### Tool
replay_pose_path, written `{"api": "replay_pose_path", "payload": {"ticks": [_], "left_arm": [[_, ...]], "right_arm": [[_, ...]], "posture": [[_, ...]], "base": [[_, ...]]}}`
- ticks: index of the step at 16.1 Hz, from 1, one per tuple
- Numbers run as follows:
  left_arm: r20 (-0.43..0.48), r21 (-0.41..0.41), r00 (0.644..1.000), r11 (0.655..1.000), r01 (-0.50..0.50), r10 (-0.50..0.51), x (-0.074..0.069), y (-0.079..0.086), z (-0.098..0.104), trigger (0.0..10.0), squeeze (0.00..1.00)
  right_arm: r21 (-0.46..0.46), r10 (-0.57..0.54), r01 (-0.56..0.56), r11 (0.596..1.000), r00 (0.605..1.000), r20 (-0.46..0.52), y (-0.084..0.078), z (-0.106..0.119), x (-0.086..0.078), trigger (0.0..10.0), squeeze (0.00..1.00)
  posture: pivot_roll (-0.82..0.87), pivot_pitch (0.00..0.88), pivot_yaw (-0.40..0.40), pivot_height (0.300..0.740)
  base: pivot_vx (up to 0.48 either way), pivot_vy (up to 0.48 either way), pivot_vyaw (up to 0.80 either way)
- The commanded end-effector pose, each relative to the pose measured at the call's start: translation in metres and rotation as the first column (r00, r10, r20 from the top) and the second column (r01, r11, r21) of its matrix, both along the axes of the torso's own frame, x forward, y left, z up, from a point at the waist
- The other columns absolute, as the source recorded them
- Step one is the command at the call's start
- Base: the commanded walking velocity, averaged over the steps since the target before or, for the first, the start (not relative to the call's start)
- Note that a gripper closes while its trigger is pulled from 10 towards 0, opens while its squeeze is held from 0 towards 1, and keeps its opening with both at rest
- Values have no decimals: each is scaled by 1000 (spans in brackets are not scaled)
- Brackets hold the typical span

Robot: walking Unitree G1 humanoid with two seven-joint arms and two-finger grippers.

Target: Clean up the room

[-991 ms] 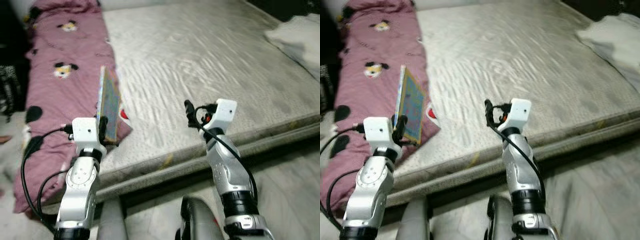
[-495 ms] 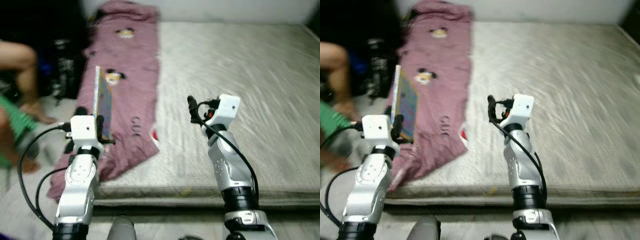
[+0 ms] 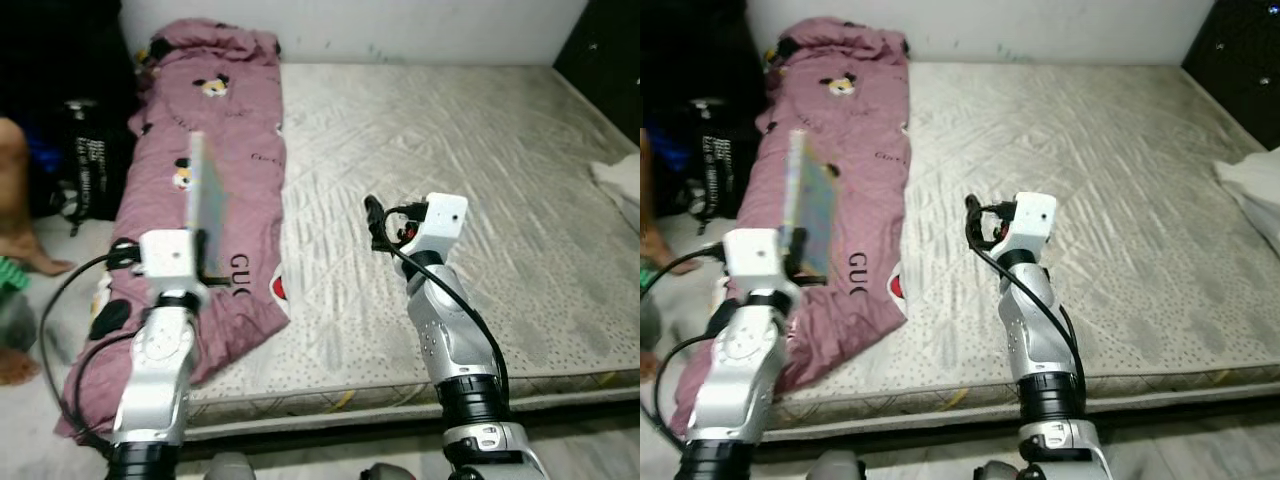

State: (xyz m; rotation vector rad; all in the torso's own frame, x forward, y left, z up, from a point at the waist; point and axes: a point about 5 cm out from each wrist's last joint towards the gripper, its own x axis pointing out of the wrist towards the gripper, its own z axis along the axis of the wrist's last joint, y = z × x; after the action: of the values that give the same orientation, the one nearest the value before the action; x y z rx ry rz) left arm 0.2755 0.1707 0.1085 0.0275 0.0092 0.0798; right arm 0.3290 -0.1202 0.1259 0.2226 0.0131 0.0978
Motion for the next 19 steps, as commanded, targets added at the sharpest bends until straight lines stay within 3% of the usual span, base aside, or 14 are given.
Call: {"api": "replay_pose_path", "payload": {"ticks": [1, 10, 19], "left_arm": [[57, 10, 998, 1000, 28, -29, 3, -7, 11, 10000, 0], [64, 31, 997, 999, 38, -40, 4, -14, 10, 10000, 0], [60, 25, 998, 999, 24, -26, 5, -13, 10, 10000, 0]], "right_arm": [[-11, -28, 28, 1000, 1000, -4, -7, -2, -1, 10000, 0], [-33, 8, -8, 999, 1000, 2, -2, -2, 0, 10000, 0], [-50, 21, -22, 999, 1000, -14, 1, -6, 1, 10000, 0]], "posture": [[77, 0, -10, 740], [86, 0, -19, 740], [85, 0, -21, 740]], "base": [[0, 0, 0], [0, 0, 0], [0, -284, 0]]}}
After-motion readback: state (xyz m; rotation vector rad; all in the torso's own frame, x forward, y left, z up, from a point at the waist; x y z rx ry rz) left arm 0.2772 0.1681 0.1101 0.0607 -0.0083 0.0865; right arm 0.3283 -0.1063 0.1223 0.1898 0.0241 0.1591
